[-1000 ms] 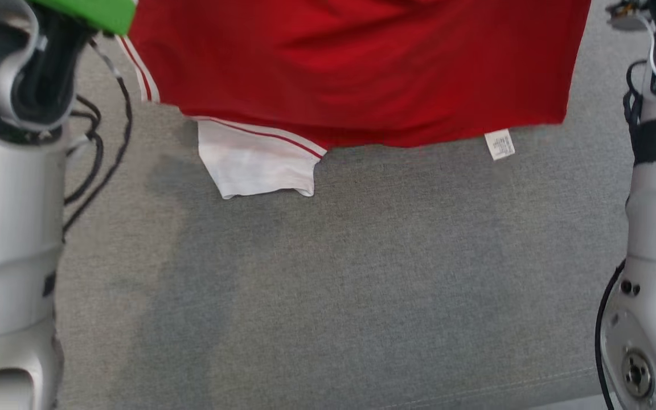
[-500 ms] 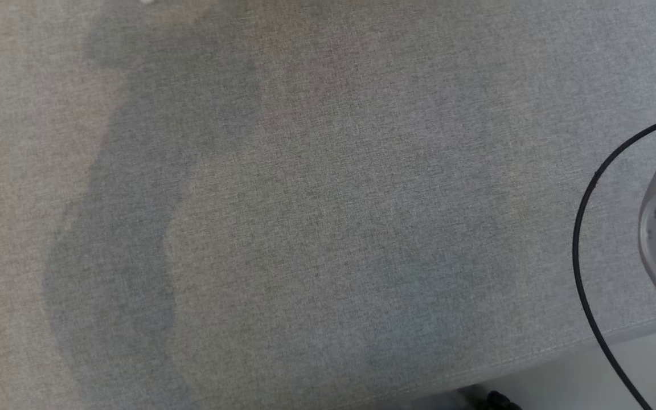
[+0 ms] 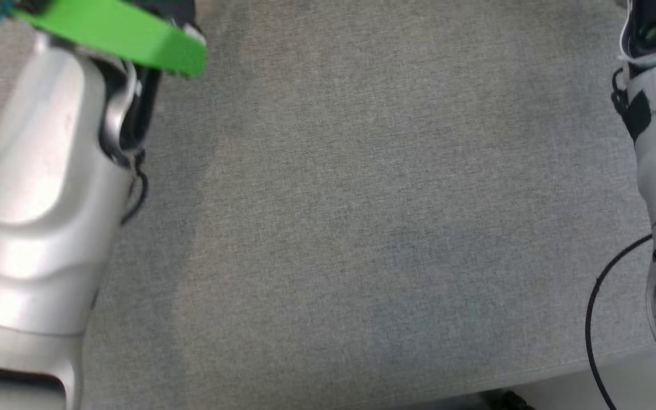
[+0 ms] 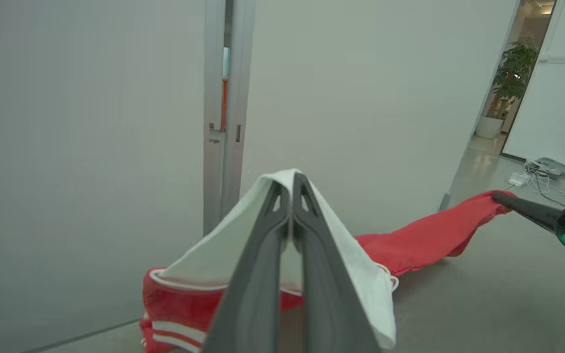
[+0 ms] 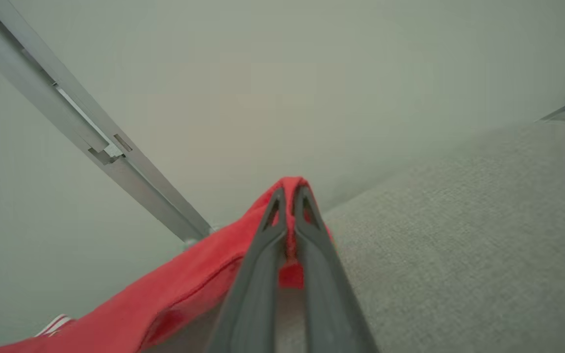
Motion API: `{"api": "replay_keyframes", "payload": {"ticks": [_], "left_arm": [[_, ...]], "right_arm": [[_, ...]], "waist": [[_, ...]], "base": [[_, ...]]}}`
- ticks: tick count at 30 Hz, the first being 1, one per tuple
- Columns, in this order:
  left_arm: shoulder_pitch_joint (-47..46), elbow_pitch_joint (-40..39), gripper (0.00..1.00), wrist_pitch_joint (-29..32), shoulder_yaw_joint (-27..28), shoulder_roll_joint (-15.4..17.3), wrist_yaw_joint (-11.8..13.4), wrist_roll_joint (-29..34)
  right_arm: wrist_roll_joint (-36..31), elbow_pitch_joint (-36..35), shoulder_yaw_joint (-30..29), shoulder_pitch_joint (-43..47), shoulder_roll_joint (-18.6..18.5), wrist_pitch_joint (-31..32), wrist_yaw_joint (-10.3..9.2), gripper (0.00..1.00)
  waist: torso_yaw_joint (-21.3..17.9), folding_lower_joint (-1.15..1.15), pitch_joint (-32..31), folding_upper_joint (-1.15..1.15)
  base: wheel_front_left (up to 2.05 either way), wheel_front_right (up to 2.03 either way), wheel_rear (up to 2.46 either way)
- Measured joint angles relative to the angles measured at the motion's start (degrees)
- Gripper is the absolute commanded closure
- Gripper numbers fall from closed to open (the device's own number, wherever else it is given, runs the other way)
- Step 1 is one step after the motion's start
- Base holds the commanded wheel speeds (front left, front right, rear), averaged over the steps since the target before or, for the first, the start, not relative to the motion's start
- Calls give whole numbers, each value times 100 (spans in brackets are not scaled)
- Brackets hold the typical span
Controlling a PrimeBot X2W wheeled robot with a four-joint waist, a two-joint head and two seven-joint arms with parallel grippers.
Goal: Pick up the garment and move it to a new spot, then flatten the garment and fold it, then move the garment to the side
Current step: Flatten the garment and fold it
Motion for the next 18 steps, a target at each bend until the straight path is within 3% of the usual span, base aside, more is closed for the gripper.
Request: {"api": "replay_keyframes", "payload": {"ticks": [9,18], "left_arm": [[2359,-112,100,0,34,-259,-4,-867],[4119,-333,100,34,-37,-364,-4,-1600]], "right_arm": [[358,477,578,1100,-332,145,0,100],[423,457,1140,2295,-672,621,1,100]], "waist": [[244,0,-500,0],[416,-1,-1361,0]], "base": [[0,0,0],[0,0,0]]}}
